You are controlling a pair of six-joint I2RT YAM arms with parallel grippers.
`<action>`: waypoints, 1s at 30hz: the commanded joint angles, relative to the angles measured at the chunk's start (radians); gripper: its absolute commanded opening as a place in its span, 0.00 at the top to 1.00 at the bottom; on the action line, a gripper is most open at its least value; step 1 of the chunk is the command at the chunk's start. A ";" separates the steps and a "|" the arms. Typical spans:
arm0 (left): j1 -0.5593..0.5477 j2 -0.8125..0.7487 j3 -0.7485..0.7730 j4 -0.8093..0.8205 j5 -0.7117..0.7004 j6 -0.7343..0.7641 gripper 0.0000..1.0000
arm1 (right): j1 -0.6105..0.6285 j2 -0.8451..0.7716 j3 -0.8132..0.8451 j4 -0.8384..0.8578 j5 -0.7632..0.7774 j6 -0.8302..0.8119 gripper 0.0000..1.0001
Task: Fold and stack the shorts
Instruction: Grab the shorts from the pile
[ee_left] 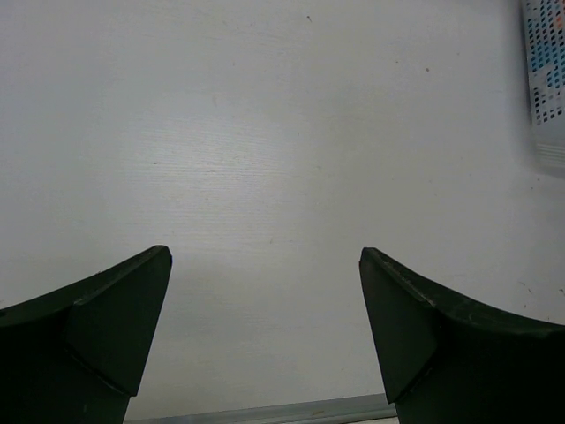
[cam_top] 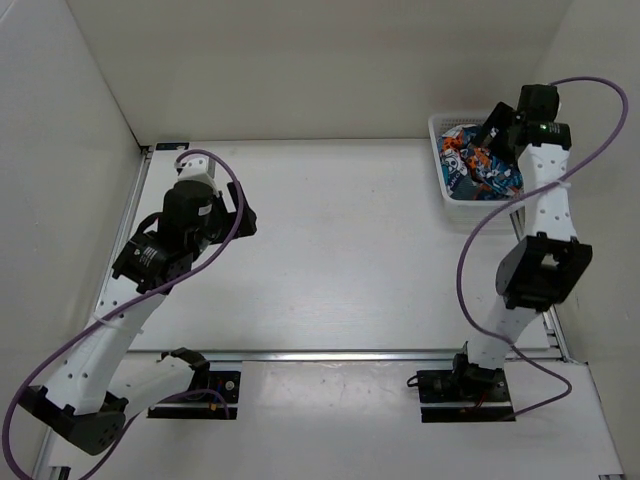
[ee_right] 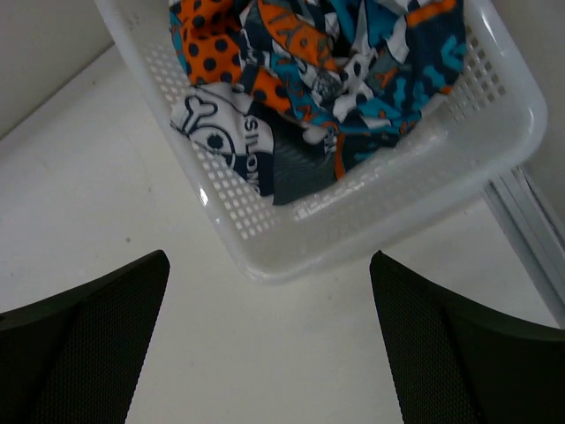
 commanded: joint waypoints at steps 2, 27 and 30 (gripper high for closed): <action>-0.002 0.017 -0.013 -0.002 -0.028 -0.040 0.00 | -0.035 0.220 0.236 -0.053 -0.124 -0.026 0.01; -0.002 0.189 0.053 -0.020 0.014 -0.109 0.00 | -0.084 0.346 0.539 0.055 -0.225 0.055 1.00; -0.002 0.211 0.073 -0.020 0.037 -0.129 0.00 | -0.025 0.197 0.595 0.065 -0.245 0.019 1.00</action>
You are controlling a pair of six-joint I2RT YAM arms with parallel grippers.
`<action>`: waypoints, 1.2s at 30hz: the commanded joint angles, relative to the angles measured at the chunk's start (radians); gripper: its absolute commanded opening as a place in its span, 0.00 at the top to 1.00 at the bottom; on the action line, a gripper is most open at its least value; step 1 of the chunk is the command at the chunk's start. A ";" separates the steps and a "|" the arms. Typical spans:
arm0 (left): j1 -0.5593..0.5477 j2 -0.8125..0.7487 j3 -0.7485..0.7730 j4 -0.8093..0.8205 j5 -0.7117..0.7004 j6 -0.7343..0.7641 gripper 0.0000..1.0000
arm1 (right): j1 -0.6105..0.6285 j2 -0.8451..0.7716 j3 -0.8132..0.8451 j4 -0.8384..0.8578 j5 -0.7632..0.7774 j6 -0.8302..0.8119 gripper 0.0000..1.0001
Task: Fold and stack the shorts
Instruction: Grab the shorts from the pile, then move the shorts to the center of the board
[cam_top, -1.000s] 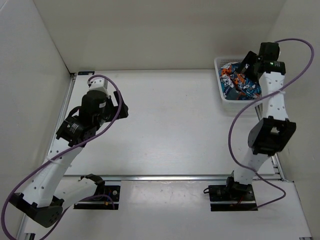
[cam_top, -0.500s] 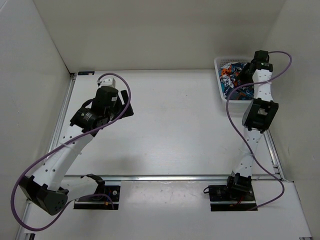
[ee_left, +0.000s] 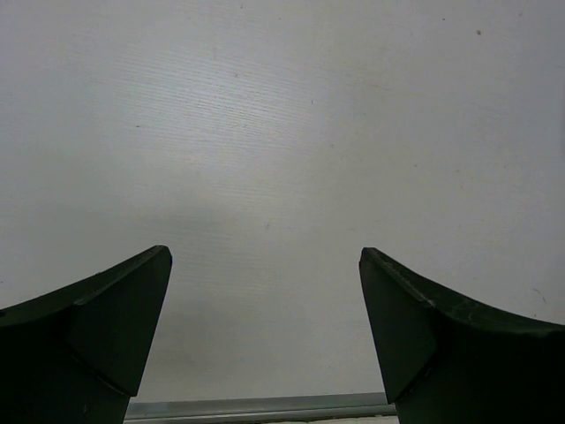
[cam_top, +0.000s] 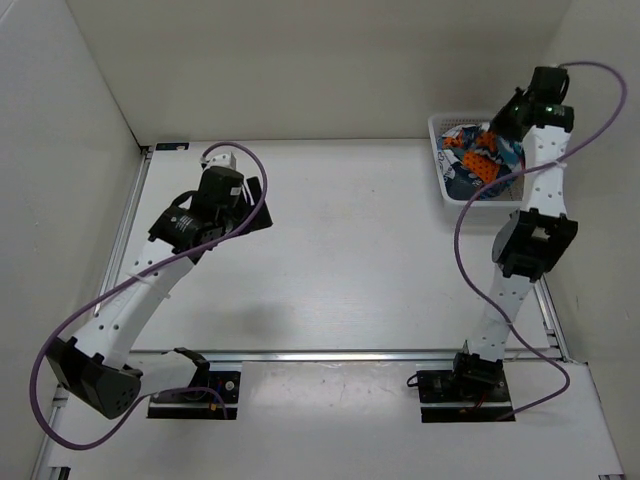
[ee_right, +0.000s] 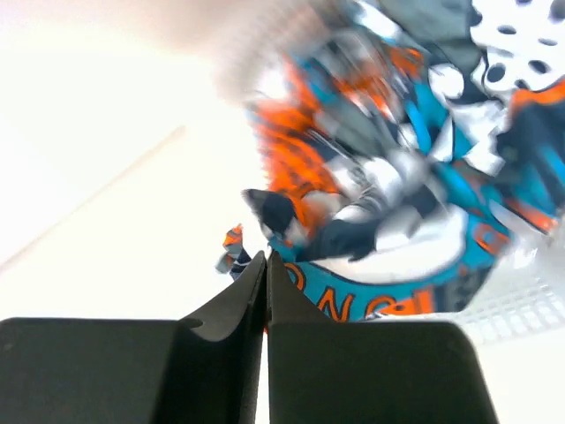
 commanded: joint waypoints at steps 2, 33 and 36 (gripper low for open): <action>0.010 0.030 0.071 0.000 -0.012 -0.086 0.00 | 0.097 -0.361 0.100 0.102 -0.043 -0.080 1.00; 0.255 0.144 0.088 -0.104 0.452 0.044 0.00 | 0.657 -0.874 -0.900 -0.042 0.220 0.018 0.02; 0.137 0.262 -0.001 -0.058 0.551 0.009 0.00 | 0.437 -0.874 -0.985 -0.052 0.119 0.043 0.00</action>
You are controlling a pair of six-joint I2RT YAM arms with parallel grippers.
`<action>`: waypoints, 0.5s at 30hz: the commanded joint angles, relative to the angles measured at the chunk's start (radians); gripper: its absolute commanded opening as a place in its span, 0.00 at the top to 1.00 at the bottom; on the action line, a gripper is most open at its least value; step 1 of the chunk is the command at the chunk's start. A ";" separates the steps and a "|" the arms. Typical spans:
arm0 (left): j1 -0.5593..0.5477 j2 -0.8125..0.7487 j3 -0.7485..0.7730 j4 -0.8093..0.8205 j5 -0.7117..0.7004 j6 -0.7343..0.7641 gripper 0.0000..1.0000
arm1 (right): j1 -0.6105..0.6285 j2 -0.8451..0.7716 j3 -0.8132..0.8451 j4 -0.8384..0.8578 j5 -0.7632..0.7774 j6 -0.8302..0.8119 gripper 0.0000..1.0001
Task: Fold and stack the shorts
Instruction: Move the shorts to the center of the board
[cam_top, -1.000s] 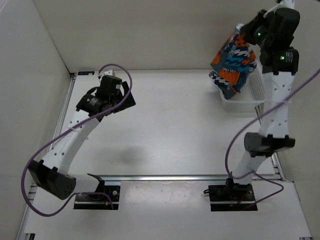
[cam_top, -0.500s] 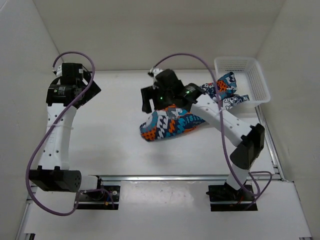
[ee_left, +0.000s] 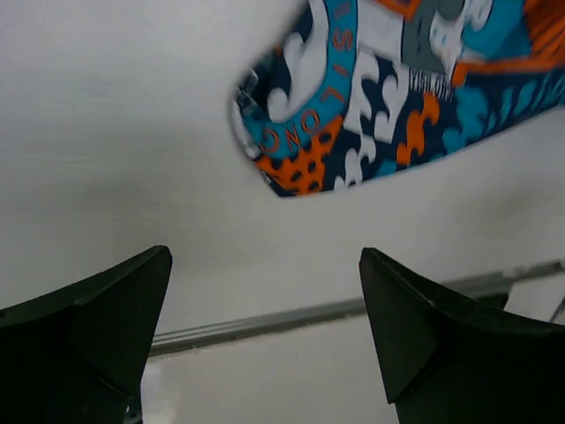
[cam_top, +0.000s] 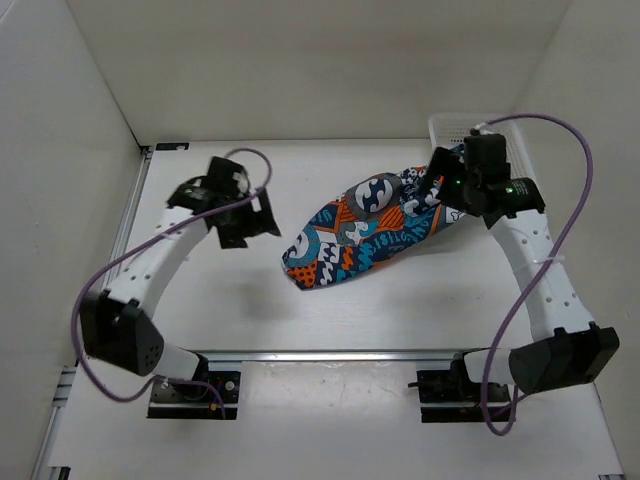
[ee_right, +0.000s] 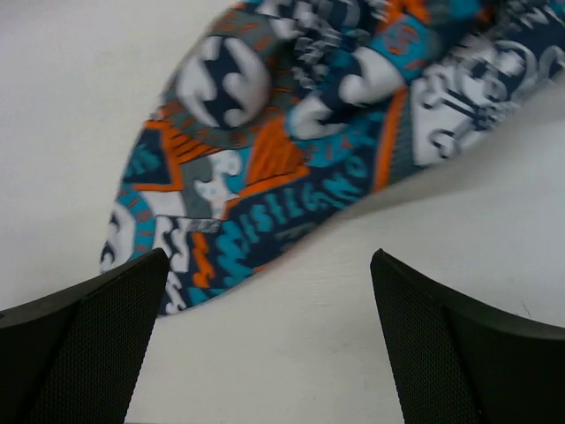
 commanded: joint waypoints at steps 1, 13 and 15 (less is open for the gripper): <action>-0.092 0.101 -0.099 0.125 0.193 -0.026 0.00 | -0.164 0.036 -0.129 -0.051 -0.102 0.054 0.00; -0.190 0.365 -0.107 0.257 0.172 -0.083 0.00 | -0.389 0.316 -0.135 0.130 -0.251 0.041 0.07; -0.190 0.411 -0.087 0.257 0.163 -0.092 0.01 | -0.389 0.367 -0.113 0.139 -0.251 0.041 0.12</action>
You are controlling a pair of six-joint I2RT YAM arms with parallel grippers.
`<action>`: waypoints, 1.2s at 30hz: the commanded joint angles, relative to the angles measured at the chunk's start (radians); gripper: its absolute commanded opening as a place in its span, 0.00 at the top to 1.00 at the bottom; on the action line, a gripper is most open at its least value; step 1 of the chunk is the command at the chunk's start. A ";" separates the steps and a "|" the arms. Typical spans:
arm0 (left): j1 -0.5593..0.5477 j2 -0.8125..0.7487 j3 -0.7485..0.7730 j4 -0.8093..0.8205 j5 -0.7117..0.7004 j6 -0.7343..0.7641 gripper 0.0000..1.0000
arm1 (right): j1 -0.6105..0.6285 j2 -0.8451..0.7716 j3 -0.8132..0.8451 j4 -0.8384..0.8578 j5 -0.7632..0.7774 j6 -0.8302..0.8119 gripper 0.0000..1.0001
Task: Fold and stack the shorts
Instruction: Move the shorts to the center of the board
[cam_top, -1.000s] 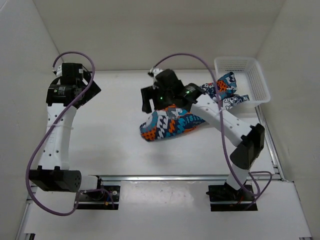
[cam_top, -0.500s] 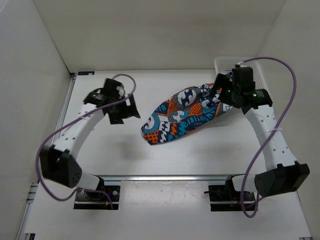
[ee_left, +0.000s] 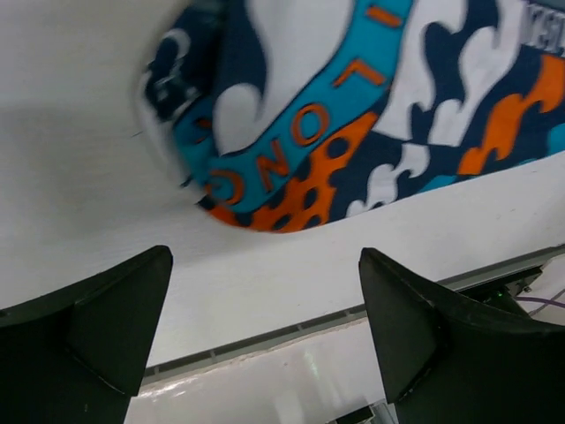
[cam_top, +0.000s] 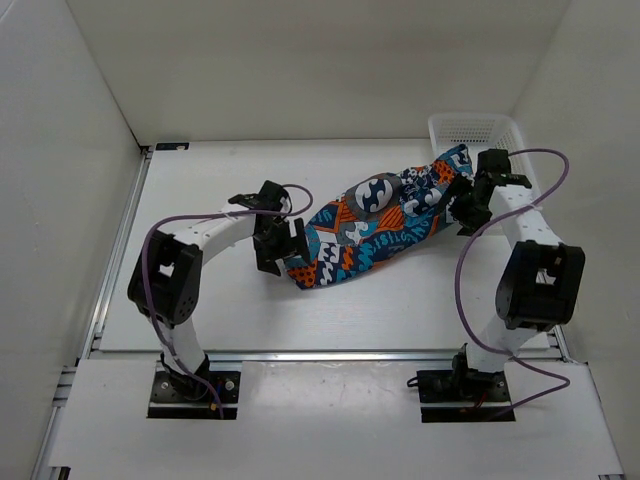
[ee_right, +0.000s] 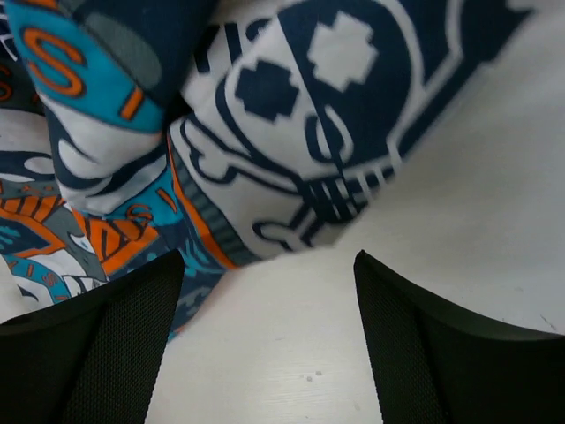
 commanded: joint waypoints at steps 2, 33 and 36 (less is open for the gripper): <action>-0.016 0.058 0.072 0.043 -0.001 -0.014 0.05 | -0.002 0.065 0.071 0.075 -0.040 -0.003 0.24; 0.516 -0.436 0.481 -0.290 0.072 0.197 0.90 | 0.564 -0.227 0.439 -0.064 -0.038 -0.174 1.00; 0.473 -0.514 0.263 -0.267 0.098 0.206 0.90 | 0.586 -0.297 0.169 -0.055 0.053 -0.122 1.00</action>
